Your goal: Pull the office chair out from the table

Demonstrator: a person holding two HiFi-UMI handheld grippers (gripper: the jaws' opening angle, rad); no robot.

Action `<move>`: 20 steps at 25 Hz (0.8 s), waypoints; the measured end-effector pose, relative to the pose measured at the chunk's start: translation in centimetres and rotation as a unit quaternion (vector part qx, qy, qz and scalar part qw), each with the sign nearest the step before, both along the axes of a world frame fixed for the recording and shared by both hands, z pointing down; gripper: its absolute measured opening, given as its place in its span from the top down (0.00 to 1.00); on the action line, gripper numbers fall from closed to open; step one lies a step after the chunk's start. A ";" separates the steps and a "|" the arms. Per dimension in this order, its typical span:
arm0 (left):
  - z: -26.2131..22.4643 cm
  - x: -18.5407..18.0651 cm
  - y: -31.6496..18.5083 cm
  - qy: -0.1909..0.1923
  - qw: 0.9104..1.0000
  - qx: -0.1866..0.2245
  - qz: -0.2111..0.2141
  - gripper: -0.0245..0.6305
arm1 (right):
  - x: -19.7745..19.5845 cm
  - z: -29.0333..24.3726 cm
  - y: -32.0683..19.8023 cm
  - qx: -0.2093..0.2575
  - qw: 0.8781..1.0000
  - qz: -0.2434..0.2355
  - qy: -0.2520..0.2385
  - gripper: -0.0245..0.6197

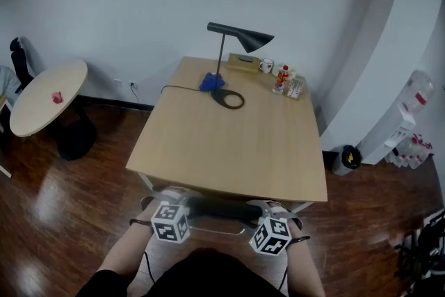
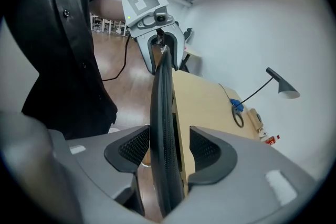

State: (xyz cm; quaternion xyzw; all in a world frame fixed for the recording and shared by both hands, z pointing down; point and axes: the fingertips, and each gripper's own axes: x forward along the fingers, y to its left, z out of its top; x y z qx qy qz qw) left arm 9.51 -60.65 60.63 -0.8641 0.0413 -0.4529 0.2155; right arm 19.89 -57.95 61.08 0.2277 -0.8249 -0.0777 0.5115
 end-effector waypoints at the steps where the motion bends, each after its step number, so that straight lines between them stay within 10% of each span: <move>1: 0.3 0.2 0.0 -0.004 1.000 -0.001 0.002 0.63 | 0.1 0.3 0.0 -0.008 1.000 -0.002 0.000 0.57; 20: 4.4 -0.4 0.6 -0.121 0.992 0.018 0.030 0.84 | 0.6 4.7 1.3 -0.074 0.991 -0.072 0.085 0.82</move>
